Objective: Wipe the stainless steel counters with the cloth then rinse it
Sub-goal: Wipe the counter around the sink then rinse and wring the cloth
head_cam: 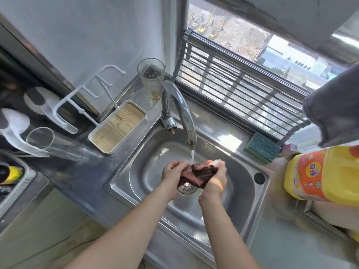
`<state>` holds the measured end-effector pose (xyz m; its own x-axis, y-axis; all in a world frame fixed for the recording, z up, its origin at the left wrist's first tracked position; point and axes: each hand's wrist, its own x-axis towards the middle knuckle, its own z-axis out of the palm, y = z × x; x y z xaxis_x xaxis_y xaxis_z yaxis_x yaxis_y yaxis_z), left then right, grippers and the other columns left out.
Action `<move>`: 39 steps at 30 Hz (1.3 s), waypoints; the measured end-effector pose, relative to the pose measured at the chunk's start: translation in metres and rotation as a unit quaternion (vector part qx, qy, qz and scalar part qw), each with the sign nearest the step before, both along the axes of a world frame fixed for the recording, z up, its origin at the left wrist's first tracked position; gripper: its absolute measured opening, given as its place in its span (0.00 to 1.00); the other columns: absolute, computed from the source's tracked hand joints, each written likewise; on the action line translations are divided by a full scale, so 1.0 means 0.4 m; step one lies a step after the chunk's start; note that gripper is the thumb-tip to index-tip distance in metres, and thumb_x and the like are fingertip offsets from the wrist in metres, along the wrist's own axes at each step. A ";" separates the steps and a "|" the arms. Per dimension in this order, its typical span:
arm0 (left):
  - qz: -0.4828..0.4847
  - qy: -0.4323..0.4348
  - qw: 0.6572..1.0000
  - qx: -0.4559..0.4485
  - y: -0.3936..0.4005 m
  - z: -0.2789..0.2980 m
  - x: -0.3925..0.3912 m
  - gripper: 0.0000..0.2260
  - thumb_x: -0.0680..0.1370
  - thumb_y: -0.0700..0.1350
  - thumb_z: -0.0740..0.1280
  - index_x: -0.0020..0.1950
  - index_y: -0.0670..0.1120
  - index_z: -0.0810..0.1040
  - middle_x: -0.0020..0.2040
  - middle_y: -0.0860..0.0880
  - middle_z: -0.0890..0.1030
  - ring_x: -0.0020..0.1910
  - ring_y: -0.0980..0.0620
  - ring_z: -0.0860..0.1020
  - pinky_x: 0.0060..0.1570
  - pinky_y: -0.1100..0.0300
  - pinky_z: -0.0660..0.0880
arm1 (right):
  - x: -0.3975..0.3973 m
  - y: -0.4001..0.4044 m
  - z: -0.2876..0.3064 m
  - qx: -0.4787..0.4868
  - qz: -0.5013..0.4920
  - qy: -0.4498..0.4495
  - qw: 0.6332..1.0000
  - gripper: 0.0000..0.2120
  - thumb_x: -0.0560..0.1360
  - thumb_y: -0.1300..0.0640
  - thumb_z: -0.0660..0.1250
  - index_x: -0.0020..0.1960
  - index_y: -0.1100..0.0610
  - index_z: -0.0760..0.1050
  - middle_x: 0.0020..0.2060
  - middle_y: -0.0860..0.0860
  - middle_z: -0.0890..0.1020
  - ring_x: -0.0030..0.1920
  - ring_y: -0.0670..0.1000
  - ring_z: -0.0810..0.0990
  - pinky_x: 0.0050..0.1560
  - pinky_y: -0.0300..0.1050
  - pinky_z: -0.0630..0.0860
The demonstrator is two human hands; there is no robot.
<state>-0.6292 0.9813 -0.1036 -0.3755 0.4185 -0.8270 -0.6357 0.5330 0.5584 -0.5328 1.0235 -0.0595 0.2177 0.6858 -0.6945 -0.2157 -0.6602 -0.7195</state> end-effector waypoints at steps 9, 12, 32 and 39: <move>0.002 0.030 0.999 0.017 0.035 0.023 0.040 0.09 0.86 0.51 0.60 0.53 0.46 0.71 0.43 0.46 0.80 0.40 0.51 0.78 0.36 0.60 0.75 | -0.068 -0.077 -0.069 0.015 0.137 -0.109 0.984 0.12 0.77 0.40 0.68 0.48 0.48 0.80 0.51 0.47 0.77 0.51 0.49 0.82 0.56 0.44 0.78; -0.056 0.108 0.992 0.031 0.030 0.001 0.035 0.09 0.84 0.52 0.62 0.47 0.49 0.72 0.45 0.47 0.82 0.45 0.47 0.79 0.44 0.56 0.74 | -0.065 -0.030 -0.070 0.035 0.222 -0.188 0.956 0.17 0.80 0.43 0.67 0.41 0.55 0.75 0.32 0.48 0.77 0.36 0.50 0.77 0.37 0.40 0.70; -0.042 0.058 0.997 0.029 0.053 0.012 0.013 0.18 0.81 0.51 0.67 0.33 0.45 0.78 0.31 0.49 0.79 0.33 0.50 0.76 0.38 0.58 0.74 | -0.075 -0.015 -0.043 0.021 0.224 -0.239 0.945 0.15 0.81 0.49 0.63 0.41 0.58 0.73 0.32 0.51 0.78 0.42 0.59 0.78 0.48 0.51 0.73; -0.045 0.026 0.998 0.024 0.026 0.019 0.024 0.13 0.81 0.48 0.67 0.38 0.44 0.82 0.36 0.48 0.83 0.37 0.49 0.79 0.39 0.58 0.76 | -0.085 0.003 -0.042 0.034 0.213 -0.260 0.941 0.18 0.81 0.49 0.64 0.42 0.63 0.74 0.29 0.52 0.75 0.38 0.59 0.74 0.41 0.49 0.67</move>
